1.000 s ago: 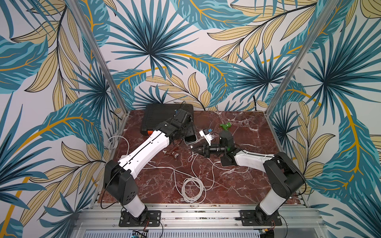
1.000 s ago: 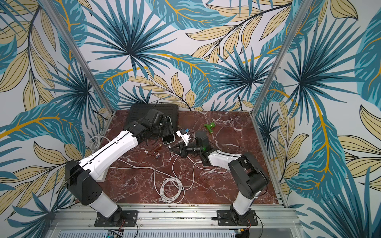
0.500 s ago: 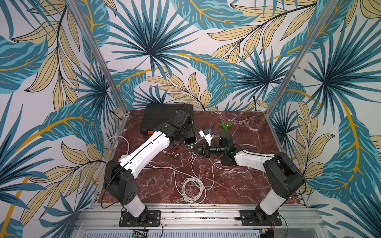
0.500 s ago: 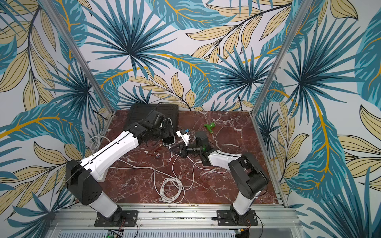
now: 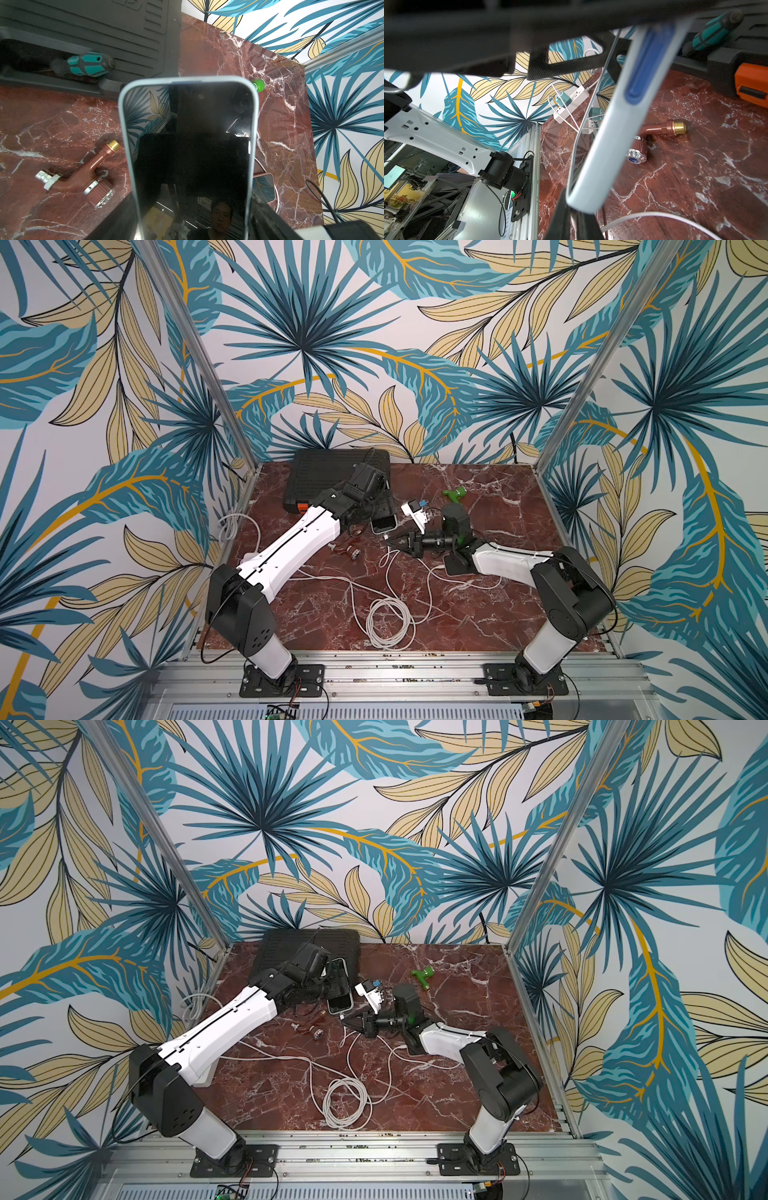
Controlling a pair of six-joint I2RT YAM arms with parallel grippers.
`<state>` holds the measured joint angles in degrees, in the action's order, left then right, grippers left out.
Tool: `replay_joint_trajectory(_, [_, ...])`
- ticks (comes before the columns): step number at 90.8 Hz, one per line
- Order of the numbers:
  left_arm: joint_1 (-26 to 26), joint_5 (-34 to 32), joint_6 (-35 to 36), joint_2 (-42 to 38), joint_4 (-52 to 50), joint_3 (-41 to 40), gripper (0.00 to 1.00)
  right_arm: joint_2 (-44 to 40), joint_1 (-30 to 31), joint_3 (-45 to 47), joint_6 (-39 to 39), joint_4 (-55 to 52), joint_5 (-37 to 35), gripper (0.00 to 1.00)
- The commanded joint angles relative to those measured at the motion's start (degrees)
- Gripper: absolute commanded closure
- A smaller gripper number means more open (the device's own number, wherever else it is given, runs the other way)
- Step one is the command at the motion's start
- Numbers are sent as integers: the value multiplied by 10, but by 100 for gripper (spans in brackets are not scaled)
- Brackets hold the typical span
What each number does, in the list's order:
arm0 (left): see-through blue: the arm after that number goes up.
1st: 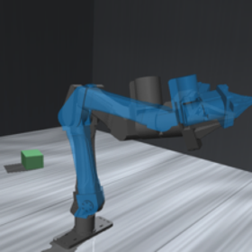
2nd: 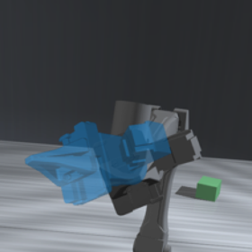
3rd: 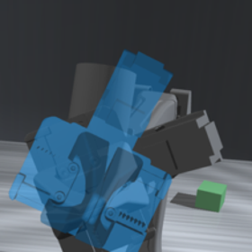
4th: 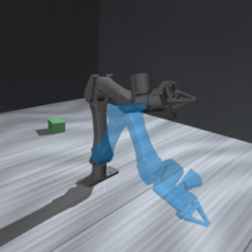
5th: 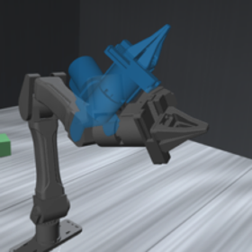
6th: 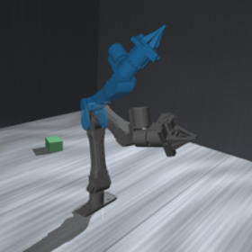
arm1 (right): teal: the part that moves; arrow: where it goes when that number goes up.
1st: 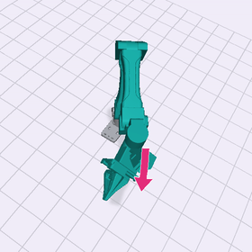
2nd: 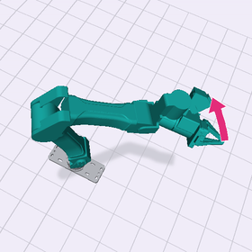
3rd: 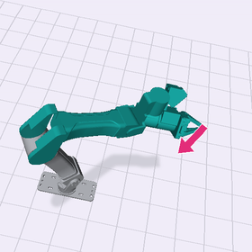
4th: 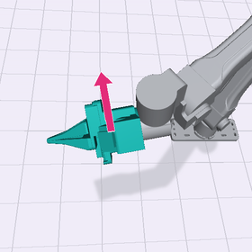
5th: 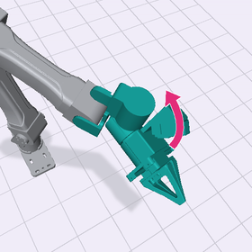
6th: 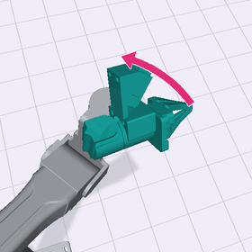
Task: Plug the charging cable into the phone
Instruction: Insert the charging cable into the phone.
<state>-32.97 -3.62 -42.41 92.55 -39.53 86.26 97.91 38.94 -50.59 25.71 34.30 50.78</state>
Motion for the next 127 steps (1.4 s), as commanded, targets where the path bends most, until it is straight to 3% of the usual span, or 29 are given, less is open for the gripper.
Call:
replay_joint_trajectory(1, [-2,0,9,-31,29,0,100,0,-1,-5,-6,-4,-4,100])
replay_joint_trajectory(127, [-24,23,5,-66,83,-102,100,14,-6,-21,9,-2,-21,100])
